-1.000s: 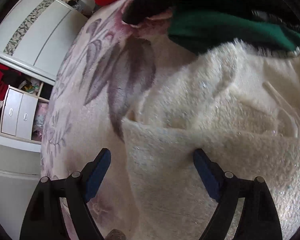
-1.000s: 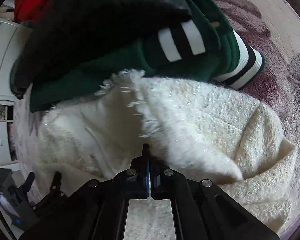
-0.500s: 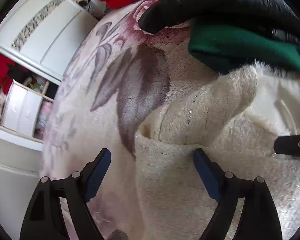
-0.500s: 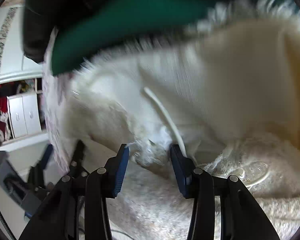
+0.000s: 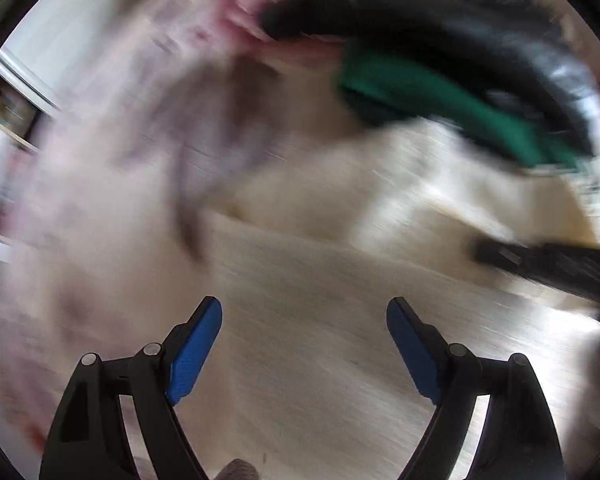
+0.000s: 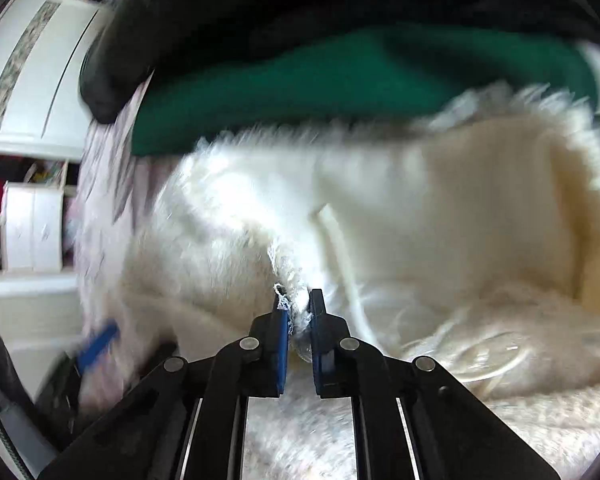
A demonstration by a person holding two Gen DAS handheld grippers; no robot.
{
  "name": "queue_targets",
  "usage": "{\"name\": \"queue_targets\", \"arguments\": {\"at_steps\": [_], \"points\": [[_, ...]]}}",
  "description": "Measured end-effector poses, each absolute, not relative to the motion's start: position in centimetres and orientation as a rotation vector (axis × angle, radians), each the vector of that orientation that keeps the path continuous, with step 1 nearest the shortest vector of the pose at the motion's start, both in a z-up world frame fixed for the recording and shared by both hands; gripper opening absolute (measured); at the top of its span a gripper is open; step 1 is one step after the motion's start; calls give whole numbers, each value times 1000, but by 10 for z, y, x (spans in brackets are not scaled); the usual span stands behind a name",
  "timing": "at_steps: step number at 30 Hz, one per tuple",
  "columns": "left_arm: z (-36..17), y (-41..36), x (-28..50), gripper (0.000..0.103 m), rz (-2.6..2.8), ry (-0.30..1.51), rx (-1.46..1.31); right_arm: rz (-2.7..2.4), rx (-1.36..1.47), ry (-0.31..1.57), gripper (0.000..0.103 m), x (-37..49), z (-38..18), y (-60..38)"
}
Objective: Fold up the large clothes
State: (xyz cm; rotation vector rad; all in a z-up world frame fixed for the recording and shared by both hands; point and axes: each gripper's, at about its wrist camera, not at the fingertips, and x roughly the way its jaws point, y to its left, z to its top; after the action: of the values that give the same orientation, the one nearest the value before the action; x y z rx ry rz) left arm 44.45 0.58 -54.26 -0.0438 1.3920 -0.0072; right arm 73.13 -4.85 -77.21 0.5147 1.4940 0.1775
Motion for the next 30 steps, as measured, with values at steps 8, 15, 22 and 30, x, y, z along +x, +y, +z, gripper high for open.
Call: {"name": "queue_targets", "arguments": {"at_steps": [8,15,22,30], "points": [[-536,-17,436,85,-49,1402,-13,204,638,1617,22,740,-774,-80],[-533,-53,429,85,-85,1385,10,-19,676,1573,51,696,-738,-168],[-558,-79,433,85,-50,1404,81,-75,738,1597,51,683,-765,-195],[-566,-66,432,85,32,1387,137,-147,526,1642,35,703,-798,-140]]}}
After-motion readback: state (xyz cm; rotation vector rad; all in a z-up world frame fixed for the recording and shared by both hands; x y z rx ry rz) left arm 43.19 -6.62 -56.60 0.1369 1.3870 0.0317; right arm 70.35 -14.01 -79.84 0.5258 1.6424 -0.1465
